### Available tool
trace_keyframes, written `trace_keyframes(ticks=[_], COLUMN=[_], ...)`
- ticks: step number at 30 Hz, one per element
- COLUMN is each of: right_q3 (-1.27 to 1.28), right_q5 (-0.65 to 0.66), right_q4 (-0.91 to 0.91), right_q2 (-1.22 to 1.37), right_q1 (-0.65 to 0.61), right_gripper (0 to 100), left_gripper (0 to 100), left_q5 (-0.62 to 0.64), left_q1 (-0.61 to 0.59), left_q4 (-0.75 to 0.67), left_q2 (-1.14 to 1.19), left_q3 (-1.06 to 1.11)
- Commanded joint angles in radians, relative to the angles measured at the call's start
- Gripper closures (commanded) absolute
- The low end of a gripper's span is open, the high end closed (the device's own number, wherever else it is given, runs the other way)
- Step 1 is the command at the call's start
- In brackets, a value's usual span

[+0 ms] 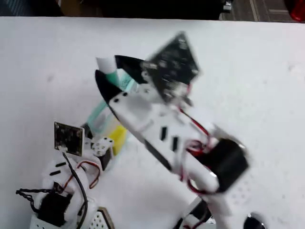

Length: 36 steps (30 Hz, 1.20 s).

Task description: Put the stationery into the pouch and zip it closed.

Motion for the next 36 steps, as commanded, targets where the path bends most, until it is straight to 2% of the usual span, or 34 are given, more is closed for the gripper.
trace_keyframes(ticks=[1, 5, 18, 24, 28, 31, 34, 36], right_q3=[0.094, 0.199, 0.393, 0.454, 0.522, 0.537, 0.534, 0.534], right_q5=[0.015, 0.015, 0.015, 0.026, 0.158, 0.183, 0.180, 0.106], right_q4=[-0.136, -0.254, -0.300, -0.180, -0.131, -0.128, -0.127, -0.125], right_q2=[-0.015, -0.015, -0.054, -0.179, -0.234, -0.255, -0.280, -0.300], right_q1=[0.025, 0.033, 0.027, -0.053, -0.091, -0.091, -0.088, -0.084], right_gripper=[98.2, 98.2, 98.2, 98.1, 98.1, 97.5, 88.8, 80.9], left_gripper=[77, 77, 77, 77, 77, 77, 77, 77], left_q5=[-0.008, -0.008, -0.008, -0.008, -0.008, -0.008, -0.008, -0.008], left_q1=[0.022, 0.022, 0.016, 0.016, 0.016, 0.016, 0.015, 0.015], left_q4=[0.008, 0.008, 0.003, 0.002, 0.002, 0.002, 0.002, 0.002], left_q2=[-0.001, -0.001, -0.001, -0.001, -0.001, -0.001, -0.001, -0.001], left_q3=[-0.006, -0.006, -0.006, -0.006, -0.006, -0.006, -0.006, -0.006])
